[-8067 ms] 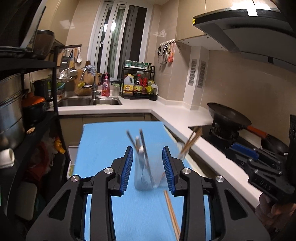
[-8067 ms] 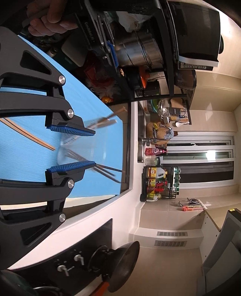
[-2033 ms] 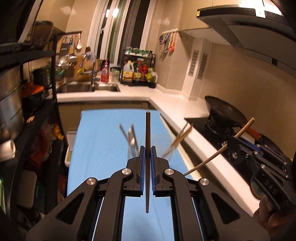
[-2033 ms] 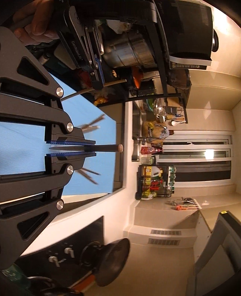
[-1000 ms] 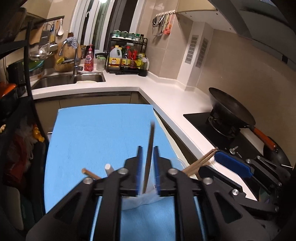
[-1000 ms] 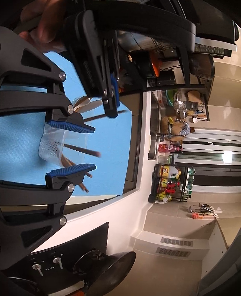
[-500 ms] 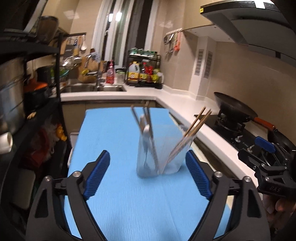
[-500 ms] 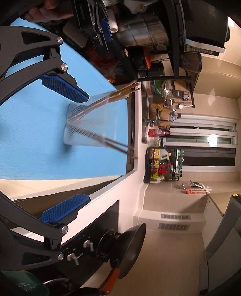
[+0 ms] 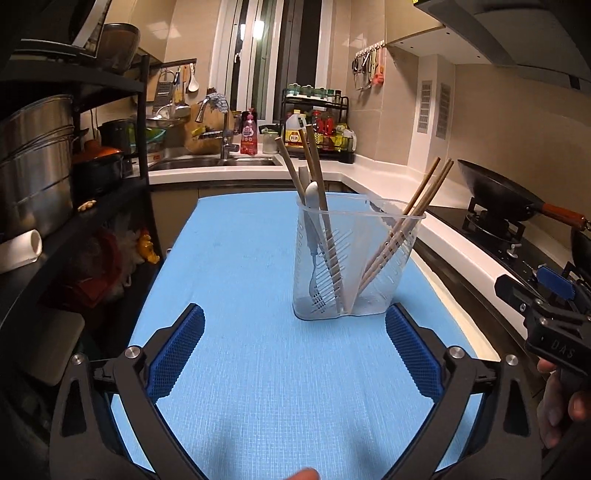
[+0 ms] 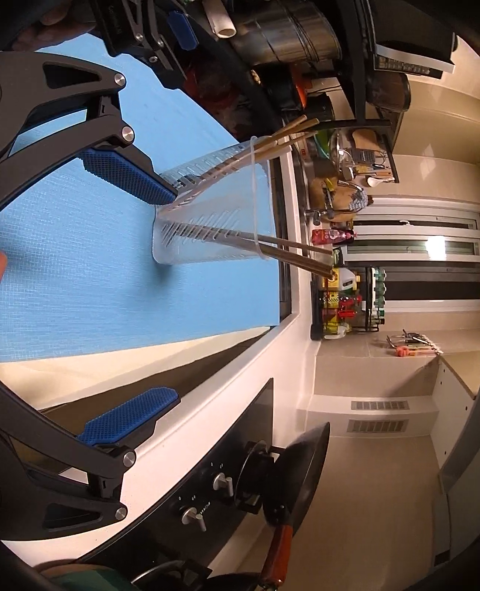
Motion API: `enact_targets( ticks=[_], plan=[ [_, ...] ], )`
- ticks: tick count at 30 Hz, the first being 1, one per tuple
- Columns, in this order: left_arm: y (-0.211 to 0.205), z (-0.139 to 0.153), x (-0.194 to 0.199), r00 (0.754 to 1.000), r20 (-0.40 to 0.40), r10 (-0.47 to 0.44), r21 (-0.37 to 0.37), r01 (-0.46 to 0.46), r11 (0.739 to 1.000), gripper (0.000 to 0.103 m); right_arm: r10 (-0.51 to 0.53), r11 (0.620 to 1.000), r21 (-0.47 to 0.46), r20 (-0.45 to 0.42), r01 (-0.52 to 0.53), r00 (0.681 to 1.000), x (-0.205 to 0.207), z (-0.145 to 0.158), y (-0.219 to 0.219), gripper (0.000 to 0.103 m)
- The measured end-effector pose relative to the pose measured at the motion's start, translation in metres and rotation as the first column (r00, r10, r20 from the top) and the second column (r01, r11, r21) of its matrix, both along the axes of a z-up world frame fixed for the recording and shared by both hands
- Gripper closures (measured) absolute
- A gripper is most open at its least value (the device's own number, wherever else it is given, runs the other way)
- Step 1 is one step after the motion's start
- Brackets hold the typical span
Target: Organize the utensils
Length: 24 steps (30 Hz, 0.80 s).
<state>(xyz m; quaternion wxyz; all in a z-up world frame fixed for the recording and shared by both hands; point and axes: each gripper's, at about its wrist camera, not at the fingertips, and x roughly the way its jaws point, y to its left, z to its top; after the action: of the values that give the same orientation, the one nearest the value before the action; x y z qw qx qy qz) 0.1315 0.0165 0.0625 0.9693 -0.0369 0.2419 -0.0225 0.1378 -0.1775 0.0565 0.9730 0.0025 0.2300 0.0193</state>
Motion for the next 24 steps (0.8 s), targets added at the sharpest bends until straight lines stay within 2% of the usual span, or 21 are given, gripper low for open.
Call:
enact_targets(
  ticks=[6, 24],
  plan=[
    [0.004, -0.004, 0.005, 1.0, -0.015, 0.007, -0.017, -0.007, 1.0, 0.008, 0.013, 1.0, -0.028, 0.023, -0.013, 1.0, -0.005, -0.001, 0.009, 0.005],
    [-0.006, -0.004, -0.002, 1.0, -0.01, -0.008, 0.002, 0.008, 1.0, 0.008, 0.03, 0.999, -0.044, 0.035, -0.028, 0.999, -0.009, -0.002, 0.016, 0.005]
  ],
)
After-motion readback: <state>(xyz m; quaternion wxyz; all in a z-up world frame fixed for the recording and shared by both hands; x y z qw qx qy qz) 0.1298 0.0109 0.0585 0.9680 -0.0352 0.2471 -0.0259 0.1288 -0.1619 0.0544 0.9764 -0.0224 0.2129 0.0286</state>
